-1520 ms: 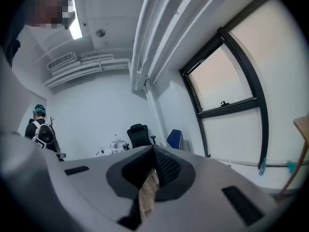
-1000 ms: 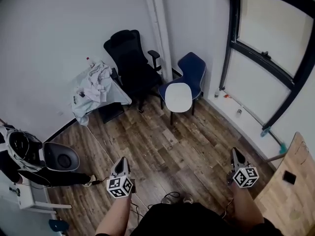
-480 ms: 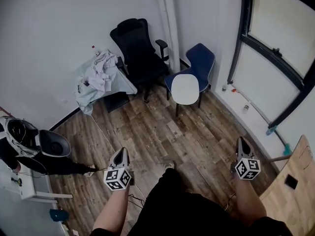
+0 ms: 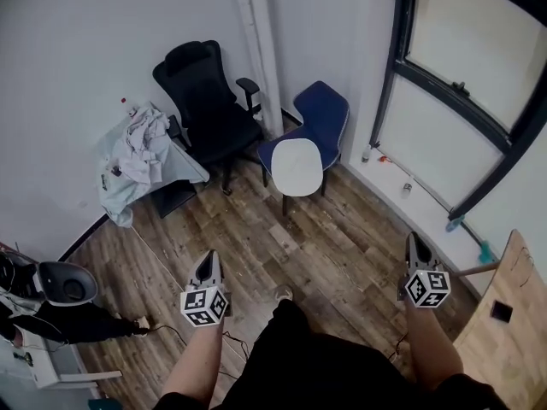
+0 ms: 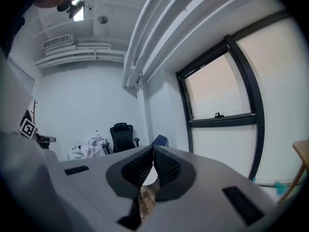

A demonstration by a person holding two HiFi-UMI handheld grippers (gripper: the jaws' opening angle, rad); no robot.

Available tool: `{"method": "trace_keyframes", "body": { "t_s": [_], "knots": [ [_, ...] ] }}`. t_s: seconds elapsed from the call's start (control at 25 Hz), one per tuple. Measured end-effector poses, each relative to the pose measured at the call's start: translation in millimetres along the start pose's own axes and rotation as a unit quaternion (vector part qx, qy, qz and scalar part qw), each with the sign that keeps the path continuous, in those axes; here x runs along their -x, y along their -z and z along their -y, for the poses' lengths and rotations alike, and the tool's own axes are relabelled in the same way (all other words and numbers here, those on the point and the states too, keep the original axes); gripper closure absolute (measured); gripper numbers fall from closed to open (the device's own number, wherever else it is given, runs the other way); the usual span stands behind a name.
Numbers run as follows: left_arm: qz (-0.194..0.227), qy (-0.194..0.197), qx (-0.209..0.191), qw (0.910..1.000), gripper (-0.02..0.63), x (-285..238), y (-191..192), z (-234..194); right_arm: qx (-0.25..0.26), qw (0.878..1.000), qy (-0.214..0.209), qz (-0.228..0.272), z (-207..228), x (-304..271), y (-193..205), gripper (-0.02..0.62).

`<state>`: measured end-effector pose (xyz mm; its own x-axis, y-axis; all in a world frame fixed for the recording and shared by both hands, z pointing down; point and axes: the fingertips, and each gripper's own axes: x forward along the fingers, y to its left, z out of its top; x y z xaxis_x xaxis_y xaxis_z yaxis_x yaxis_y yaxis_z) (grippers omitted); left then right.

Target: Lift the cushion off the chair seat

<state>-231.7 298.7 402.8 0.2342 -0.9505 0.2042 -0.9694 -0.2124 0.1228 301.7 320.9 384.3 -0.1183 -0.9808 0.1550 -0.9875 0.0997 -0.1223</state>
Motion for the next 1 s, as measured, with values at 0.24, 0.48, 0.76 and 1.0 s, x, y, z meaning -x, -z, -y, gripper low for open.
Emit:
{"method": "trace_keyframes", "body": {
  "t_s": [0.24, 0.48, 0.76, 1.0],
  "knots": [
    [0.015, 0.032, -0.025, 0.9991, 0.601, -68.8, -27.4, -25.8, -0.024, 0.999, 0.025, -0.019, -11.8, -61.4, 11.2, 0.583],
    [-0.004, 0.036, -0.05, 0.9981, 0.601, -119.8, -31.3, -60.6, -0.014, 0.999, 0.014, -0.048, -49.2, -123.7, 14.7, 0.583],
    [-0.004, 0.052, -0.053, 0.9972, 0.601, -192.5, -43.8, -109.2, 0.035, 0.998, 0.013, -0.055, -84.0, -202.7, -2.0, 0.583],
    [0.001, 0.079, -0.068, 0.9945, 0.601, -247.3, -62.3, -122.4, 0.026, 0.997, 0.012, -0.071, -95.3, -240.2, 1.4, 0.583]
  ]
}}
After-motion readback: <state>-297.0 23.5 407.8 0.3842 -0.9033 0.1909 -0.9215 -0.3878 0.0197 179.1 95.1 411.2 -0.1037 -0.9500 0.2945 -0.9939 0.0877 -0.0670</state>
